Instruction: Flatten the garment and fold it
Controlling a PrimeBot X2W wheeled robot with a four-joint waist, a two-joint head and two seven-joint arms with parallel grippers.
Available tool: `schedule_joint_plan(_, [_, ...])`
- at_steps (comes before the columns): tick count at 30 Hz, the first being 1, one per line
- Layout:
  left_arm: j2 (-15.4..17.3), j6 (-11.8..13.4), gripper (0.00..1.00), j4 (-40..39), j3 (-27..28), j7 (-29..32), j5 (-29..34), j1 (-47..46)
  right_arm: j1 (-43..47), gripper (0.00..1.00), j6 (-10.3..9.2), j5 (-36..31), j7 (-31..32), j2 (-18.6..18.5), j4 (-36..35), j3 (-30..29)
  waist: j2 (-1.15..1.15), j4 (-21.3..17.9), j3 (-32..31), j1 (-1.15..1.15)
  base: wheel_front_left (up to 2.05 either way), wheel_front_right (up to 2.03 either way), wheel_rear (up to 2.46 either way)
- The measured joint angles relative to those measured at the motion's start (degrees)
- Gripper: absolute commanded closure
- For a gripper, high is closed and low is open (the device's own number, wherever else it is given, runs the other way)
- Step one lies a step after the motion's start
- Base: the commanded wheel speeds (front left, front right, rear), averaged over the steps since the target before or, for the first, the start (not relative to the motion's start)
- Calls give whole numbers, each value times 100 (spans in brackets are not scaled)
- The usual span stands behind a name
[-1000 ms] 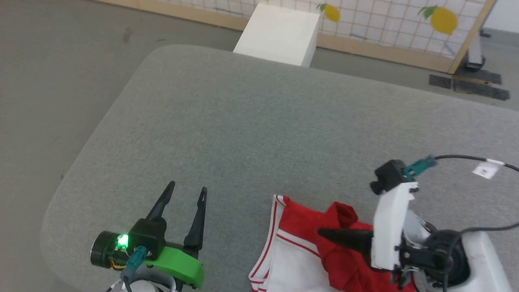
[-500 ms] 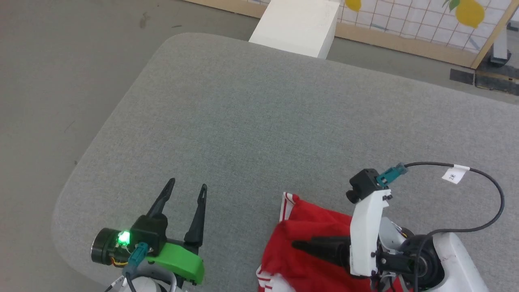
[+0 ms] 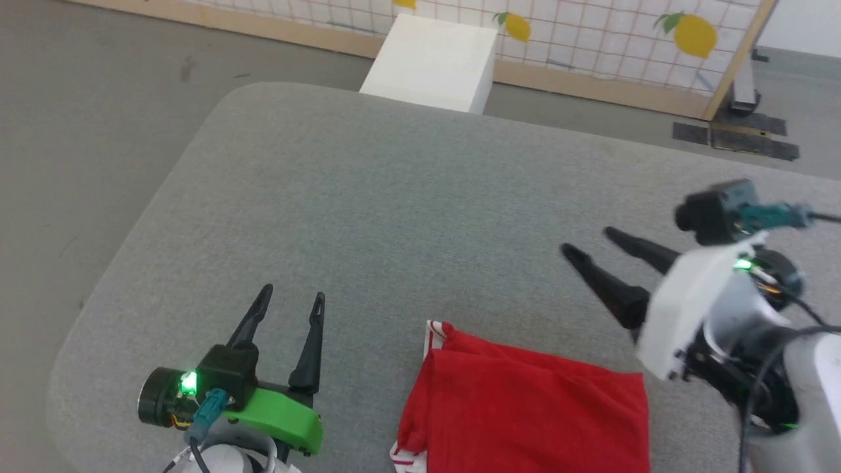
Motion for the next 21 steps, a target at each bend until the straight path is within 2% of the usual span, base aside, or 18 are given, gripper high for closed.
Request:
schedule_joint_plan(2, [-3,-10,0,-11,40,0,-13,9,168,0,0,-142,-525,-387,-24,15,0,-86,-26,0,0,0,0])
schedule_joint_plan(8, [-3,-52,0,-30,81,0,-22,26,768,0,0,-541,-1585,-825,176,-232,0,-301,-50,0,0,0,0])
schedule_joint_plan(15, [-2,-101,0,-25,77,0,-22,94,1444,0,0,-1125,-2220,-751,326,-419,0,-491,-23,0,0,0,0])
schedule_joint_plan(21, [4,-144,0,4,54,0,-29,202,2111,0,0,-1005,-1827,-223,449,-450,0,-638,-20,0,0,0,0])
